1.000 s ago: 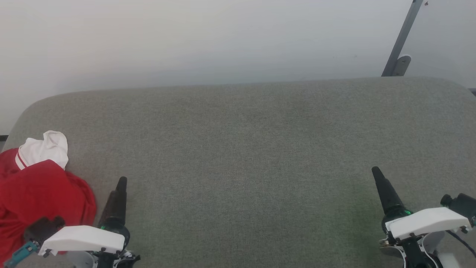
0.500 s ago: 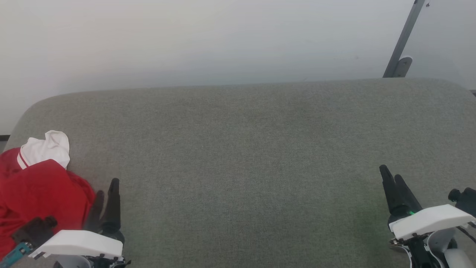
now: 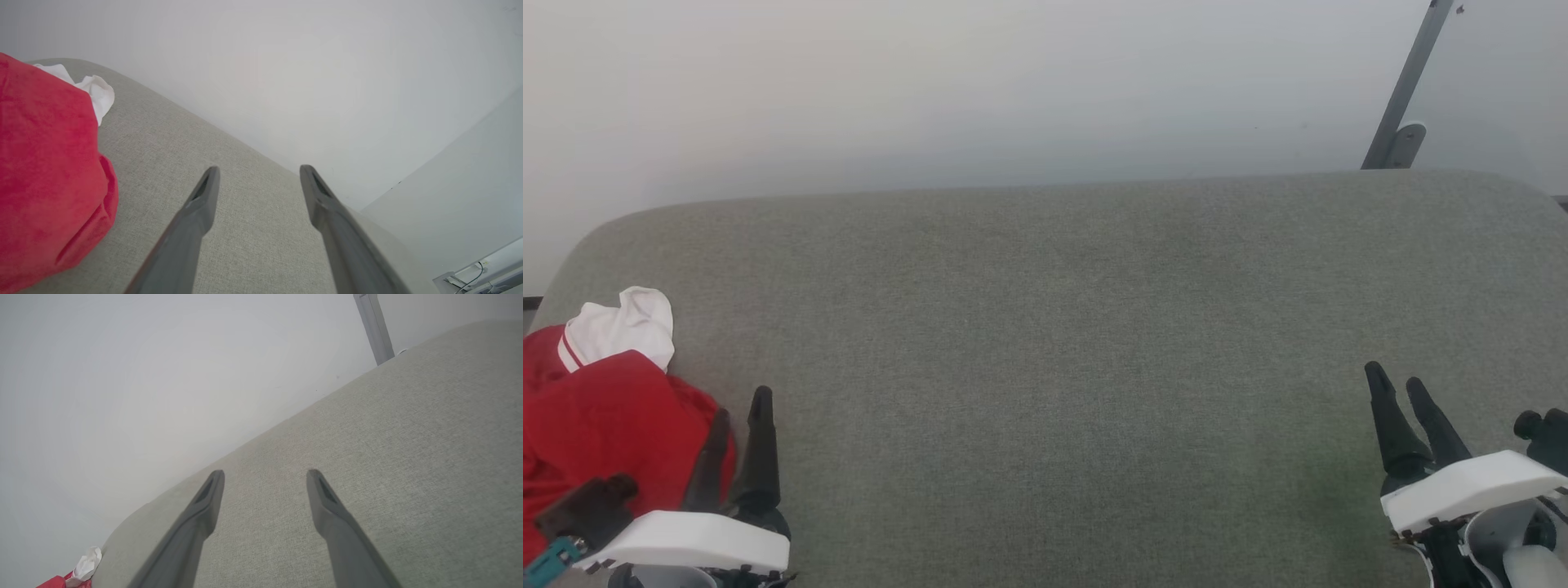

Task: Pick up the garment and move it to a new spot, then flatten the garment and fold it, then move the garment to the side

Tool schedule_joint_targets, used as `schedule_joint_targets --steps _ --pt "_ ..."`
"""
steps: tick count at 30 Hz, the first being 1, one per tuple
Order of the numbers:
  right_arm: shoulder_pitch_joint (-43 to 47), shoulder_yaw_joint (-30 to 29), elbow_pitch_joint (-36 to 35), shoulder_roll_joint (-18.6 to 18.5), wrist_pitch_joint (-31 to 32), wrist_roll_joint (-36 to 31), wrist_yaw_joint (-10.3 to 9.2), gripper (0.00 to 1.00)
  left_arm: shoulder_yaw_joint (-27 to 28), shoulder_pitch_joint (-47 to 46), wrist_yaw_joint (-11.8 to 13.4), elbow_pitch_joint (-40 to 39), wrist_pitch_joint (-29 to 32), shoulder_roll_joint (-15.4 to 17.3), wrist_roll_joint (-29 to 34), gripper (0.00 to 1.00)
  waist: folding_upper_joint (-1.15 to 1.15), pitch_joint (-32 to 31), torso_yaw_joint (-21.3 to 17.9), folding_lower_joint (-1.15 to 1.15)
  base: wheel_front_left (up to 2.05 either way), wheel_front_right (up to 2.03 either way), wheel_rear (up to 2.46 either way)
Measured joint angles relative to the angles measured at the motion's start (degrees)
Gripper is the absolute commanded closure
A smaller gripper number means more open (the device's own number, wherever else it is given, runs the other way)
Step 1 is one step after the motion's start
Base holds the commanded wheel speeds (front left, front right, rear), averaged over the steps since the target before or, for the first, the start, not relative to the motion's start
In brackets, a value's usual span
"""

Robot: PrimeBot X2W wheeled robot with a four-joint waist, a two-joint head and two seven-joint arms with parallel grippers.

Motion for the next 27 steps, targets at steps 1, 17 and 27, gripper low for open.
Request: schedule_joint_targets --steps 1,17,27 --pt "0.0 0.0 -0.1 -0.1 -0.1 -0.5 0.00 0.00 0.1 0.0 -0.1 -0.1 -0.2 -0.1 0.5 0.00 0.00 0.0 0.0 0.00 0.00 0.00 0.00" --pt "0.2 0.3 -0.6 -1.1 -2.1 -8.4 0.00 0.00 0.6 1.1 -0.9 -1.0 -2.6 -0.1 9.5 0.00 0.00 0.0 -0.2 0.00 0.00 0.00 0.00" --pt "0.3 0.5 -1.3 -1.6 -3.1 -12.3 0.00 0.00 0.6 1.3 -1.0 -1.8 -3.7 0.1 13.7 0.00 0.00 0.1 -0.1 0.00 0.00 0.00 0.00"
